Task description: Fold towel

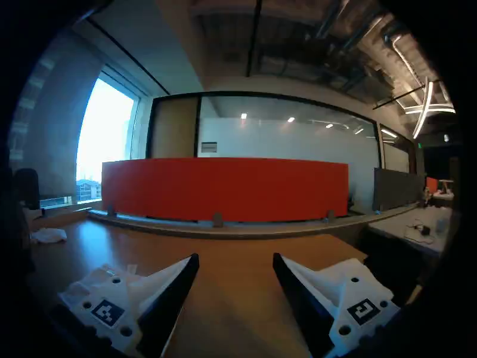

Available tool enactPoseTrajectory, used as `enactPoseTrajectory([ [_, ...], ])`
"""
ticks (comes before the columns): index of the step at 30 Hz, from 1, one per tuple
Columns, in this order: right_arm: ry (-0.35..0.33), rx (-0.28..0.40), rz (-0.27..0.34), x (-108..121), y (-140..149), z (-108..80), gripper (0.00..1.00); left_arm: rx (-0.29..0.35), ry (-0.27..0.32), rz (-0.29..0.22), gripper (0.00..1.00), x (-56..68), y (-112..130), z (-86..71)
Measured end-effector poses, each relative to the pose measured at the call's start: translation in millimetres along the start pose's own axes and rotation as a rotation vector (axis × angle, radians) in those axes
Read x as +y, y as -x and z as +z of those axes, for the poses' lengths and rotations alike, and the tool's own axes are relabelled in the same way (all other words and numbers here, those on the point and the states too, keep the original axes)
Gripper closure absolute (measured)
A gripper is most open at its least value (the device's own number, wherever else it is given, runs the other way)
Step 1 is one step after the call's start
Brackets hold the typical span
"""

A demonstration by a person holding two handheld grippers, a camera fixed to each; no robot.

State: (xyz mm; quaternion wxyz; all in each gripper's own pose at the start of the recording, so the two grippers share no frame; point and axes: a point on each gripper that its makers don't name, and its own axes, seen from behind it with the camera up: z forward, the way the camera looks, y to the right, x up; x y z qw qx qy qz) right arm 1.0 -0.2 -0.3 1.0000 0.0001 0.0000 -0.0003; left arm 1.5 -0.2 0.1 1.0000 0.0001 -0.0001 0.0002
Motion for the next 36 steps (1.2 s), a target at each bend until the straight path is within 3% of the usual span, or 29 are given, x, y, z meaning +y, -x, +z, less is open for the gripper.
enactPoseTrajectory([
  [9, -0.006, 0.008, -0.016, -6.2, -51.9, -3.7, 0.05, -0.006, -0.008, 0.017, 0.07, -0.2, -57.4, 0.4],
  [18, -0.001, -0.007, -0.022, -8.8, -86.7, -6.9, 0.05, -0.025, 0.01, 0.008, 0.07, 4.5, -90.4, -0.3],
  [27, -0.052, -0.044, -0.069, -17.6, -91.7, -14.3, 0.04, -0.077, 0.076, 0.036, 0.07, 11.4, -94.1, -6.0],
  [36, -0.193, -0.115, -0.112, -40.2, -90.6, -22.4, 0.05, -0.157, 0.212, 0.087, 0.07, 30.4, -89.5, -13.2],
])
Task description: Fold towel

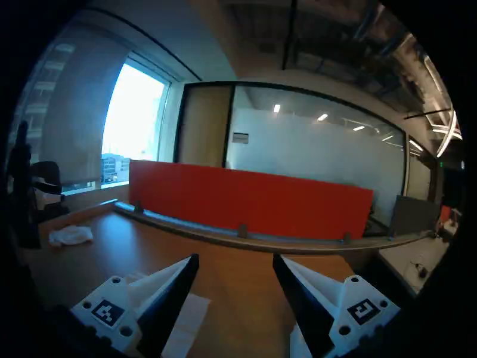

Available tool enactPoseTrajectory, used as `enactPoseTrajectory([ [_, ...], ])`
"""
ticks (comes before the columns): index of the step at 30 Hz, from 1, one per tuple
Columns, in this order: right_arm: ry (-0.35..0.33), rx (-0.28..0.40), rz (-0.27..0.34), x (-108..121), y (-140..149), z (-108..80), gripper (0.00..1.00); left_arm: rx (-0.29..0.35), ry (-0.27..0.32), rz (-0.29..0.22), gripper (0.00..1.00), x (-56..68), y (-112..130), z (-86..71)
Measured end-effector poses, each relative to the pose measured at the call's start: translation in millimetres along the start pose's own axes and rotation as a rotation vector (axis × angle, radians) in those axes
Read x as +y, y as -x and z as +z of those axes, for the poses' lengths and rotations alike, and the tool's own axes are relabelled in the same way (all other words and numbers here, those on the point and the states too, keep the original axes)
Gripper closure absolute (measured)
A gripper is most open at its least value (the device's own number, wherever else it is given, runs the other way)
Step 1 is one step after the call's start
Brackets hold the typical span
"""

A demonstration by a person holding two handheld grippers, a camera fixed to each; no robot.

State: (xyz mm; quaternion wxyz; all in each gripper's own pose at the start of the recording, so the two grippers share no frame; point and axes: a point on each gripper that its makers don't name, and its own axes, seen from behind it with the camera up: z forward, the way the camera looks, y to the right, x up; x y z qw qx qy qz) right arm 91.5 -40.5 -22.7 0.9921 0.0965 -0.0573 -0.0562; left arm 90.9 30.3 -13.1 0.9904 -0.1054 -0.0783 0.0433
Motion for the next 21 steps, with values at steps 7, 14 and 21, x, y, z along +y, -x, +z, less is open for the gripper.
enactPoseTrajectory([
  [7, -0.082, -0.068, -0.042, -13.4, 8.5, 2.2, 0.05, -0.053, 0.078, 0.053, 0.07, 14.4, 10.5, 0.6],
  [14, -0.169, -0.124, -0.068, -29.6, 18.6, 3.9, 0.04, -0.104, 0.156, 0.078, 0.07, 31.7, 23.9, 0.6],
  [21, -0.241, -0.168, -0.116, -42.5, 27.0, 4.1, 0.04, -0.153, 0.214, 0.102, 0.07, 43.7, 38.2, 1.7],
])
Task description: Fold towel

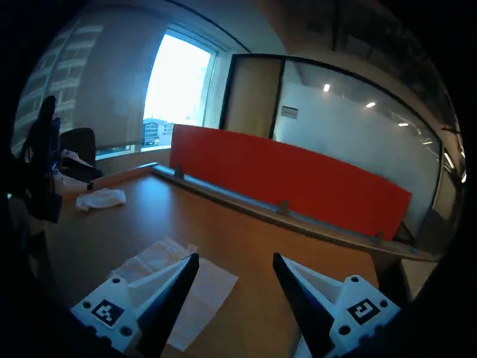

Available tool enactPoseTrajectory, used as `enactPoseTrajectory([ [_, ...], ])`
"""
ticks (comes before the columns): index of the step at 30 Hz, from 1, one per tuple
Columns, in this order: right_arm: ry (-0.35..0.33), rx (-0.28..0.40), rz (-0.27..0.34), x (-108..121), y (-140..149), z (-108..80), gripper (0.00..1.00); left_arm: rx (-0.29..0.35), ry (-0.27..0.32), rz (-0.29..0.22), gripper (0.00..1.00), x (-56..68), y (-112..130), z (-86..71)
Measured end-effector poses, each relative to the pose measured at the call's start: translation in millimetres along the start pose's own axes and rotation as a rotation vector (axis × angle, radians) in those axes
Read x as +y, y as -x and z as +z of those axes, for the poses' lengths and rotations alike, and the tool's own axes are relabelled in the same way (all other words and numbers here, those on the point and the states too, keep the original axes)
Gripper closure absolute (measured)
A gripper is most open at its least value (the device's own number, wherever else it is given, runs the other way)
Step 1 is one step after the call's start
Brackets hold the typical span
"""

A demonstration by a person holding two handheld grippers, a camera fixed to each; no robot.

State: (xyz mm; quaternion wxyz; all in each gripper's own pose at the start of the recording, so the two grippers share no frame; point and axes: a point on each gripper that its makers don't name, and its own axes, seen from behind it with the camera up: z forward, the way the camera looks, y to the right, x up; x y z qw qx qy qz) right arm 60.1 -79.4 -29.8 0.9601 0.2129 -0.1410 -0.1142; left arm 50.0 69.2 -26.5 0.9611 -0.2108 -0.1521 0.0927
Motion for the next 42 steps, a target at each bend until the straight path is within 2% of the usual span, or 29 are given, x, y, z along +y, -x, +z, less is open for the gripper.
enactPoseTrajectory([
  [6, -0.036, -0.024, -0.017, -9.1, 7.5, 2.3, 0.04, -0.025, 0.029, -0.005, 0.07, 9.5, 11.7, 4.7],
  [15, -0.074, -0.077, -0.016, -25.0, 36.4, 7.6, 0.04, -0.073, 0.055, 0.016, 0.07, 24.6, 40.6, 11.8],
  [21, -0.09, -0.106, -0.023, -32.4, 58.3, 12.1, 0.04, -0.111, 0.076, 0.025, 0.07, 37.0, 64.4, 16.5],
  [42, -0.144, -0.213, -0.036, -59.2, 147.5, 29.1, 0.04, -0.276, 0.168, 0.006, 0.07, 80.9, 163.4, 36.6],
])
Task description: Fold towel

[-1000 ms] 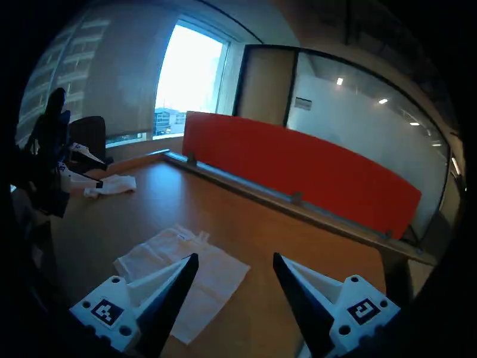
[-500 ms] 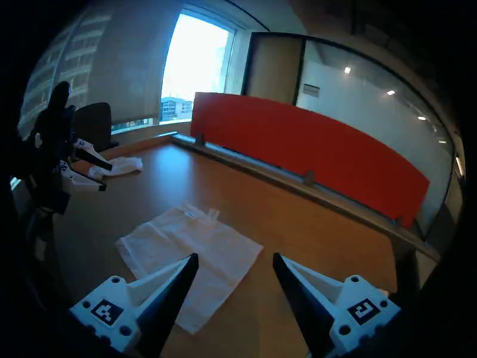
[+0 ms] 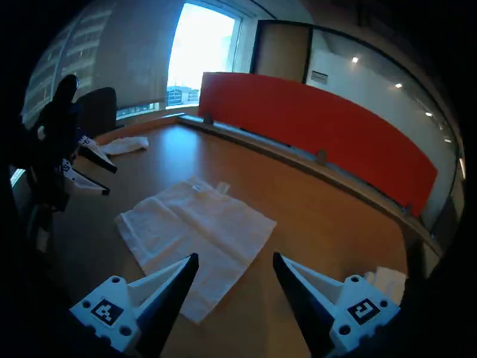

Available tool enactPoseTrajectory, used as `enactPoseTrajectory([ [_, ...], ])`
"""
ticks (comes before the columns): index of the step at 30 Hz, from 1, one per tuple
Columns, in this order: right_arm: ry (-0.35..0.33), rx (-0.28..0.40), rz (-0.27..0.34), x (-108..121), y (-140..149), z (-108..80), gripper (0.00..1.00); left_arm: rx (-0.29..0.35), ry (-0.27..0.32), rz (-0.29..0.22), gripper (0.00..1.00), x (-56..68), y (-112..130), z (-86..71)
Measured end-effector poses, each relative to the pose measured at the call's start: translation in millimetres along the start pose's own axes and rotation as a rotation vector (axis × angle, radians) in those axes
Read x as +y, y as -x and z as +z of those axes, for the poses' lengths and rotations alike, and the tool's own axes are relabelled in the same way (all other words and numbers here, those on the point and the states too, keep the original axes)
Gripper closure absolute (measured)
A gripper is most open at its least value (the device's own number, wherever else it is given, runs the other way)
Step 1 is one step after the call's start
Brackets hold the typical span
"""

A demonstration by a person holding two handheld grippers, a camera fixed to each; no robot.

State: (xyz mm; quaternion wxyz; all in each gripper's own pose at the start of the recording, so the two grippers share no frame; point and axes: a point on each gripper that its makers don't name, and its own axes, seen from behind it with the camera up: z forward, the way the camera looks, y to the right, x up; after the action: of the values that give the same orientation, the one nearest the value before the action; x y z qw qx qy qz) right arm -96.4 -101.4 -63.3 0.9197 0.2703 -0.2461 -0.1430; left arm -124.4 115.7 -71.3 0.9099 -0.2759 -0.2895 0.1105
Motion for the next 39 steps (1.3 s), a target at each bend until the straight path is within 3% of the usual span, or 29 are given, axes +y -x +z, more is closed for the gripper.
enactPoseTrajectory([
  [12, -0.038, -0.077, 0.011, -18.2, 45.5, 17.0, 0.04, -0.088, 0.042, 0.017, 0.07, 12.3, 39.0, 23.7],
  [26, -0.078, -0.161, -0.008, -35.9, 90.0, 21.6, 0.04, -0.182, 0.067, 0.015, 0.07, 22.6, 75.9, 35.7],
  [39, -0.115, -0.218, 0.0, -48.8, 118.0, 19.2, 0.13, -0.213, 0.066, -0.007, 0.08, 27.3, 84.1, 40.5],
])
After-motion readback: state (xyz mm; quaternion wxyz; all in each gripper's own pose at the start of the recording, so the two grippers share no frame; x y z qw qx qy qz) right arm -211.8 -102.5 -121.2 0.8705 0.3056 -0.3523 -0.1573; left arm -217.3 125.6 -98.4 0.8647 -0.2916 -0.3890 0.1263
